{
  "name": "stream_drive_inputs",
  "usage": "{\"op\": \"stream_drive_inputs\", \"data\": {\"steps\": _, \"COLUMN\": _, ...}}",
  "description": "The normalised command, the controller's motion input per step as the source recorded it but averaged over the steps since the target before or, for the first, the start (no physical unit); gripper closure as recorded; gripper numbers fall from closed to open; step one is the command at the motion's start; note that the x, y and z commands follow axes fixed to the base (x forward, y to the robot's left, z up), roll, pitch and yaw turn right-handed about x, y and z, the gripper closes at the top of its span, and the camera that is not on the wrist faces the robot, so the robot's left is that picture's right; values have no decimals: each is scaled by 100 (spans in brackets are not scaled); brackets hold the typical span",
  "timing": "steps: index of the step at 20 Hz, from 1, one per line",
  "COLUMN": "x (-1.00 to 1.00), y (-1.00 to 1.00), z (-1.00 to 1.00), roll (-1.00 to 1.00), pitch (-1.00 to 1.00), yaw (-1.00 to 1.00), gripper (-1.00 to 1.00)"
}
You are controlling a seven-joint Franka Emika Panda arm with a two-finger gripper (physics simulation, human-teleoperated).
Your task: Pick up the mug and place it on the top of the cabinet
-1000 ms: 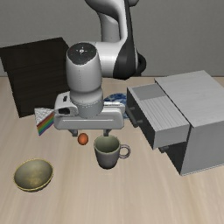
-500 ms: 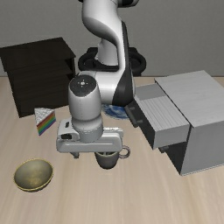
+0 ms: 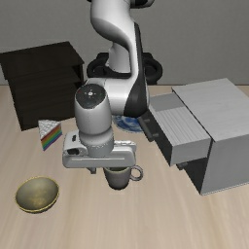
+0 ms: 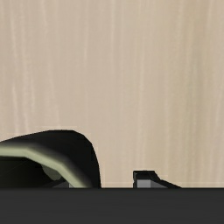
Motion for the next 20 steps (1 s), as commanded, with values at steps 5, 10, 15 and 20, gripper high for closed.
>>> {"op": "stream_drive_inputs", "data": {"steps": 5, "x": 0, "y": 0, "z": 80, "roll": 0, "pitch": 0, "yaw": 0, "gripper": 100}}
{"op": "stream_drive_inputs", "data": {"steps": 10, "x": 0, "y": 0, "z": 100, "roll": 0, "pitch": 0, "yaw": 0, "gripper": 100}}
{"op": "stream_drive_inputs", "data": {"steps": 15, "x": 0, "y": 0, "z": 100, "roll": 0, "pitch": 0, "yaw": 0, "gripper": 100}}
{"op": "stream_drive_inputs", "data": {"steps": 20, "x": 0, "y": 0, "z": 100, "roll": 0, "pitch": 0, "yaw": 0, "gripper": 100}}
